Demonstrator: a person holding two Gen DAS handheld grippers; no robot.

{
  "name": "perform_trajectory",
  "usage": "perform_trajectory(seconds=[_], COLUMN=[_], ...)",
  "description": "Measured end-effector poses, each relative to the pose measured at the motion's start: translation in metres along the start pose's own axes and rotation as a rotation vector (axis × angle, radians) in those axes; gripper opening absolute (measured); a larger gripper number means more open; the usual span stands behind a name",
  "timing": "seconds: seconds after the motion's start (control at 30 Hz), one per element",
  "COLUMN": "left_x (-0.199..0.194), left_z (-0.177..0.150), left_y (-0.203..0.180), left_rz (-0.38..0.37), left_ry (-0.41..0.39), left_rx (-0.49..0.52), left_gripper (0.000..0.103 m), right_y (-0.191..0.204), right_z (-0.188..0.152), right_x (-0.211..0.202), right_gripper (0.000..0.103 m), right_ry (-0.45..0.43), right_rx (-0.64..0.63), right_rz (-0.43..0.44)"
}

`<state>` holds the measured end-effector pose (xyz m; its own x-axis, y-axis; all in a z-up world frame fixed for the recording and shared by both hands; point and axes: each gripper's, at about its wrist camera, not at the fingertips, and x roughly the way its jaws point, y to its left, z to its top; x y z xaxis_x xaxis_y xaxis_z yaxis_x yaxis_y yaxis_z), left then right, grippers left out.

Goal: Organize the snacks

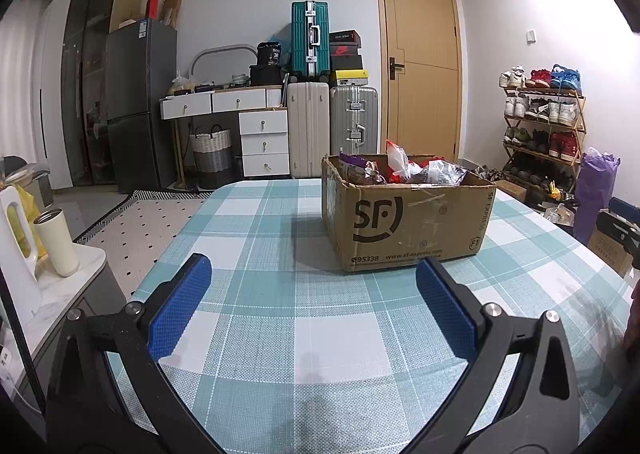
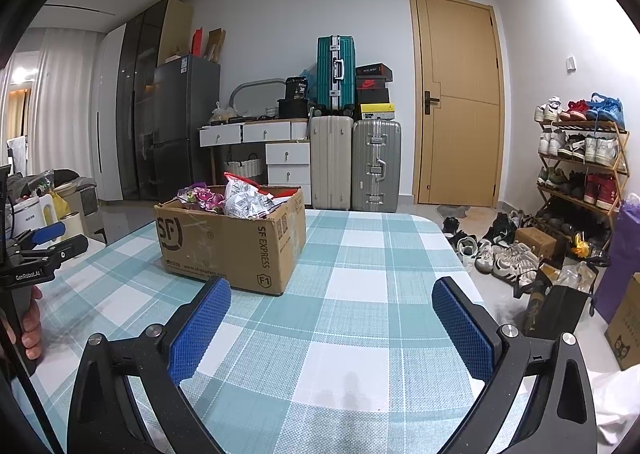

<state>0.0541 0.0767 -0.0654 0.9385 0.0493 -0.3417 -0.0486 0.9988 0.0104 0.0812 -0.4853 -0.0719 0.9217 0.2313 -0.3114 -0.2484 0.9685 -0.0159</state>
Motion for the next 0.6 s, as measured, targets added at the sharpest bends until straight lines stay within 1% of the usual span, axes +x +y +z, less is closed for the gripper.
perform_trajectory(seconds=[0.6], left_x=[-0.0010], left_z=[-0.0010], left_y=[0.0010], left_rz=[0.000], left_ry=[0.003], left_rx=[-0.001], left_gripper=[0.102], right_y=[0.0006], right_z=[-0.0002], right_x=[0.0001], right_gripper=[0.102], right_ry=[-0.002], right_rx=[0.000], right_rz=[0.000])
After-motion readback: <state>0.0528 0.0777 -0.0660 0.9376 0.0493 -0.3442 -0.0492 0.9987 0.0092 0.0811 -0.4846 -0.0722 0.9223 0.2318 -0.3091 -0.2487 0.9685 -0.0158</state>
